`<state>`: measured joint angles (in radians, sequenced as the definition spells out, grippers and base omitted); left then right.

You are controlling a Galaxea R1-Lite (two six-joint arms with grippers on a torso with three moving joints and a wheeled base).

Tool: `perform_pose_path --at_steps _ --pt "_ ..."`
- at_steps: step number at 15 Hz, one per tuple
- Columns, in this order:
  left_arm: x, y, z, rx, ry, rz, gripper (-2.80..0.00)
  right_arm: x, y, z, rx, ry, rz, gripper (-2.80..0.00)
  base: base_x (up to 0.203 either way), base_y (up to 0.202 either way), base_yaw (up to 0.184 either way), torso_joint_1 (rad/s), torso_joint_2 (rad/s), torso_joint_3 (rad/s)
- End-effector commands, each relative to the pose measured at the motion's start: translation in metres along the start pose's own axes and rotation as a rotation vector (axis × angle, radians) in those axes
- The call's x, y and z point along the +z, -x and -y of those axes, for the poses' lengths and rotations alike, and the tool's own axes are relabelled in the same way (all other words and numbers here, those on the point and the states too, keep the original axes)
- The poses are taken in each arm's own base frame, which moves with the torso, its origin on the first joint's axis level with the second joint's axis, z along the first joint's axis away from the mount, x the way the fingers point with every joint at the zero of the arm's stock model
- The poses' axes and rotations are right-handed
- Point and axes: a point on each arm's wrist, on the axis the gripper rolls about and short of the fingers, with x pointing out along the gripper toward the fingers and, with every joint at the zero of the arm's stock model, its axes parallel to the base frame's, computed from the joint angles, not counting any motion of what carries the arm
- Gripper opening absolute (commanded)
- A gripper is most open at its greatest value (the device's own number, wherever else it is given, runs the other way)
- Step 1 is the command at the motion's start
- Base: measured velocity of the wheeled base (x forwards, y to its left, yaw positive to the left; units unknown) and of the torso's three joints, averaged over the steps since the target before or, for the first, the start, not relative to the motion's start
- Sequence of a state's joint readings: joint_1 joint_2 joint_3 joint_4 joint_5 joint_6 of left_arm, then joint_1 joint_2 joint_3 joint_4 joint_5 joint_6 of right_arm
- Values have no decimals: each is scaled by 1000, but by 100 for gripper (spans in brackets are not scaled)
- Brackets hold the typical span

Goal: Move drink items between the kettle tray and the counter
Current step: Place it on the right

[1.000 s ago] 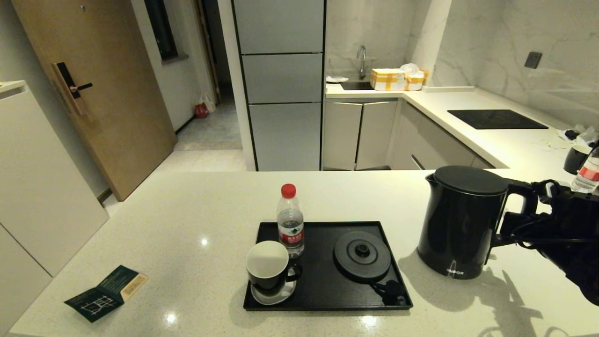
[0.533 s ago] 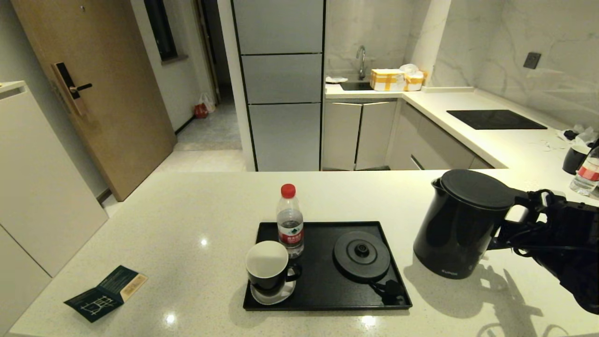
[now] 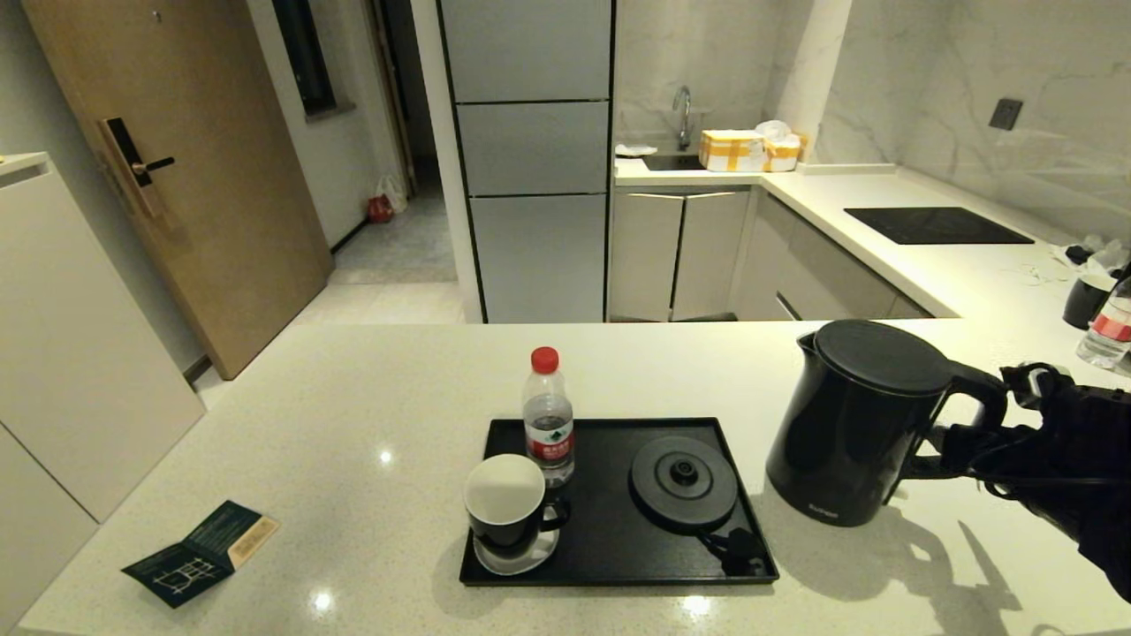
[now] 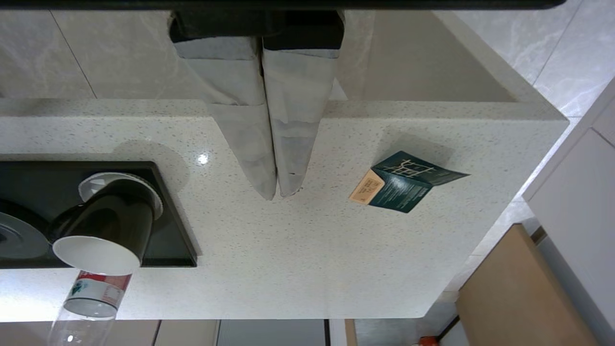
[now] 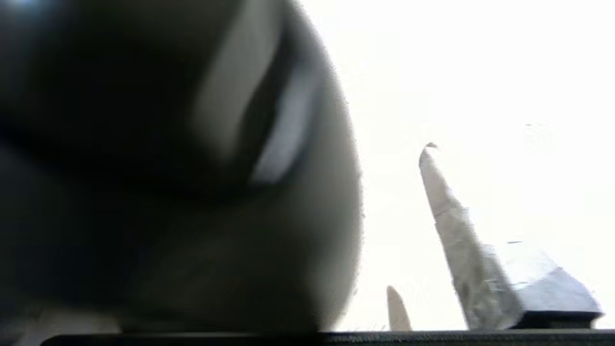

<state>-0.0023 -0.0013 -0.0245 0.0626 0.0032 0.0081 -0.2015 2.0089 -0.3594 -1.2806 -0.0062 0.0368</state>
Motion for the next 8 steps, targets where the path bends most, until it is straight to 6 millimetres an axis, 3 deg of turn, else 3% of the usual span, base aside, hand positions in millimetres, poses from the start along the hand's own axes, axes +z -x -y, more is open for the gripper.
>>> perform_pose_path --at_steps 1,8 --pt "0 0 0 1 0 0 -280 6 12 3 0 -14 27 0 0 0 0 0 0 0" --pt "0 0 0 1 0 0 -280 0 28 2 60 -15 0 0 0 0 0 0 0 0"
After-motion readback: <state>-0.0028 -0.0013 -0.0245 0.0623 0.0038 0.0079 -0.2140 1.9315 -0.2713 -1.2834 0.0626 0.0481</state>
